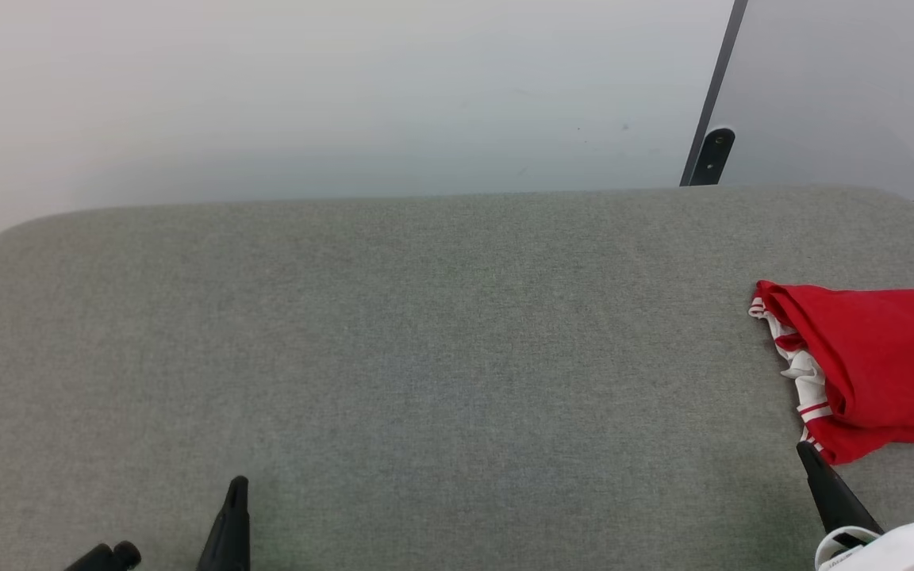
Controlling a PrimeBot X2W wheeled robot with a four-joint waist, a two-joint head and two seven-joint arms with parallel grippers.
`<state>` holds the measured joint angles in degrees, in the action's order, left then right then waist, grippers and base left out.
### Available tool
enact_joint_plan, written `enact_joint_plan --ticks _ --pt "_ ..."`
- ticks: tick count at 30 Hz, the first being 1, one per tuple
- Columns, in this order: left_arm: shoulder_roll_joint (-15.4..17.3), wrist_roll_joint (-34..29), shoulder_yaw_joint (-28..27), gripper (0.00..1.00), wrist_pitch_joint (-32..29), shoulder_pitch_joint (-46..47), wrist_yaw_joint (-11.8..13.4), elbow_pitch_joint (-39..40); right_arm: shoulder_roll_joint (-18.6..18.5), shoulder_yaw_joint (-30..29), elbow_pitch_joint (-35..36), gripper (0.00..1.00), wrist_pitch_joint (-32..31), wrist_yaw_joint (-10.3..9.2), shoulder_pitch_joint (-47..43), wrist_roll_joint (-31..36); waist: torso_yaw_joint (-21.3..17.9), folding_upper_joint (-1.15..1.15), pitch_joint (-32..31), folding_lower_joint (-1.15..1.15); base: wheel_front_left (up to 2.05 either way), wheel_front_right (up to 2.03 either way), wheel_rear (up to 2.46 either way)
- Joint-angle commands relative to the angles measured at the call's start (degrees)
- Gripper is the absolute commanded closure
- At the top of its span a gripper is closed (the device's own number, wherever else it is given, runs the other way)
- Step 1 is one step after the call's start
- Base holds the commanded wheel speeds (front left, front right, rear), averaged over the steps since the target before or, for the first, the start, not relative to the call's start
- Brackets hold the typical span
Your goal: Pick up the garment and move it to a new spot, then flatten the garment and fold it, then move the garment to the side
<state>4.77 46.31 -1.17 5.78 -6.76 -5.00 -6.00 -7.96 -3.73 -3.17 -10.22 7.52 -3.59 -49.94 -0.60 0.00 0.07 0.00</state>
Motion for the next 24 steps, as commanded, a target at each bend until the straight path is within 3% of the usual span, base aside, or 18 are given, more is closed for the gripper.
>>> enact_joint_plan --ticks 1,24 --pt "0.2 1.6 -0.3 1.0 -0.2 1.4 -0.3 0.4 0.0 -0.5 0.4 1.0 0.4 -0.02 1.6 -1.5 0.0 0.0 0.0 0.0 0.0 0.0 0.0" --pt "-0.2 17.2 -1.6 1.0 -4.0 5.4 -1.1 -2.4 1.8 -1.3 -3.4 1.0 1.6 -0.03 4.6 -15.5 0.2 0.0 0.0 0.0 0.0 0.0 0.0"
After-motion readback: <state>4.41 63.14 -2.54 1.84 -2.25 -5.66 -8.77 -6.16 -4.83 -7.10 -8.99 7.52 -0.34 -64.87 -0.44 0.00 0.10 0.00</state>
